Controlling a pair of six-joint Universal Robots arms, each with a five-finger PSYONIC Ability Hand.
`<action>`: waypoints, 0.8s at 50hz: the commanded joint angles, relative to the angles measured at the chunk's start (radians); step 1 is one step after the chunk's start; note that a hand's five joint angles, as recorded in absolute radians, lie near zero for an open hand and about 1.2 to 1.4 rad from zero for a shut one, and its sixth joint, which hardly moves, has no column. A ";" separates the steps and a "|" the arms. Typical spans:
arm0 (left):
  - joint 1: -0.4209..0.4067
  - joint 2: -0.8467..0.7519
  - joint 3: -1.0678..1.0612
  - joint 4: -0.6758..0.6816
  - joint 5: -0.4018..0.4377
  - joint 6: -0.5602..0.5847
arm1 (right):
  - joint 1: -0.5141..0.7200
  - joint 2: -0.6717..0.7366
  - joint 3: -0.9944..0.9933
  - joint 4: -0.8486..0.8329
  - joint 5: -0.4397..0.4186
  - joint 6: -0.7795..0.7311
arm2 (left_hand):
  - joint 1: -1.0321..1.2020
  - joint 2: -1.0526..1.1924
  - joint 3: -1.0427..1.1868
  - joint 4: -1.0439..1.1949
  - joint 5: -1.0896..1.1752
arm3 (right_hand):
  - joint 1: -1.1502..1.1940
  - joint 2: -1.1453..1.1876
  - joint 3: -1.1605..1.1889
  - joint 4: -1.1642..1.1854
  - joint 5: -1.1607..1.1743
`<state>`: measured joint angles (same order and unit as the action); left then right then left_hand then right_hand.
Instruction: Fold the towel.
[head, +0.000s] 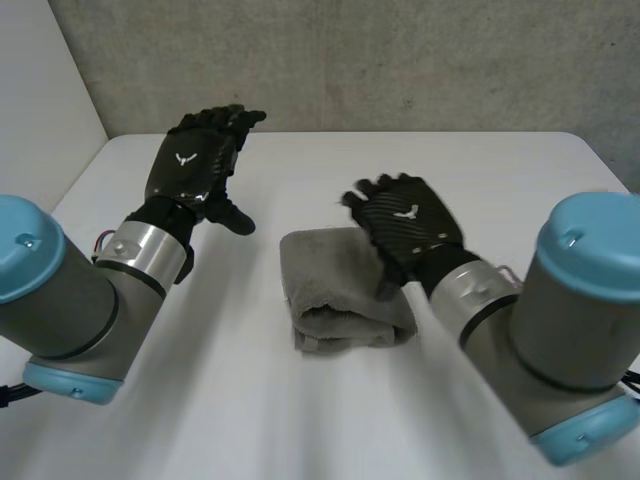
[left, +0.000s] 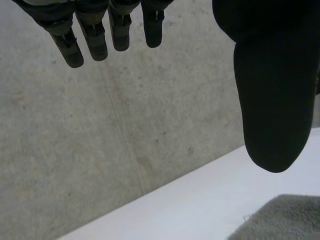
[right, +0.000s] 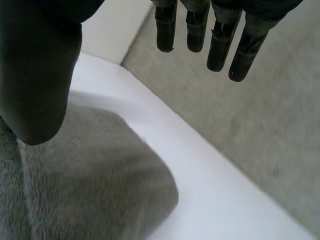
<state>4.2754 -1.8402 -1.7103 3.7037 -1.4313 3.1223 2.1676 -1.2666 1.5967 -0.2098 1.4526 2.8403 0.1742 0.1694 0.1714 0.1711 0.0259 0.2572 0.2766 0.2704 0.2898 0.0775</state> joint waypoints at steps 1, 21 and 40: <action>-0.077 -0.120 0.070 -0.114 -0.032 -0.001 | -0.117 0.042 -0.055 0.115 -0.104 0.192 | 0.031 0.035 0.033 0.034 0.004 | -0.061 -0.080 -0.074 -0.093 -0.055; -0.178 -0.406 0.201 -0.234 -0.152 0.012 | -0.143 0.332 -0.165 0.116 -0.219 0.241 | 0.031 0.035 0.033 0.034 0.004 | -0.083 -0.102 -0.096 -0.115 -0.078; -0.074 0.072 0.274 -0.424 -0.152 0.013 | -0.196 -0.128 -0.201 0.168 0.015 0.229 | 0.033 0.038 0.036 0.036 0.007 | -0.083 -0.102 -0.096 -0.115 -0.078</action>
<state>4.1489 -1.8633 -1.4835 3.3779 -1.5834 3.1362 2.0056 -1.3063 1.4249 -0.0852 1.3570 3.0774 0.1751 0.1694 0.1751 0.1745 0.0259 0.2324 0.2764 0.2564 0.2748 0.0698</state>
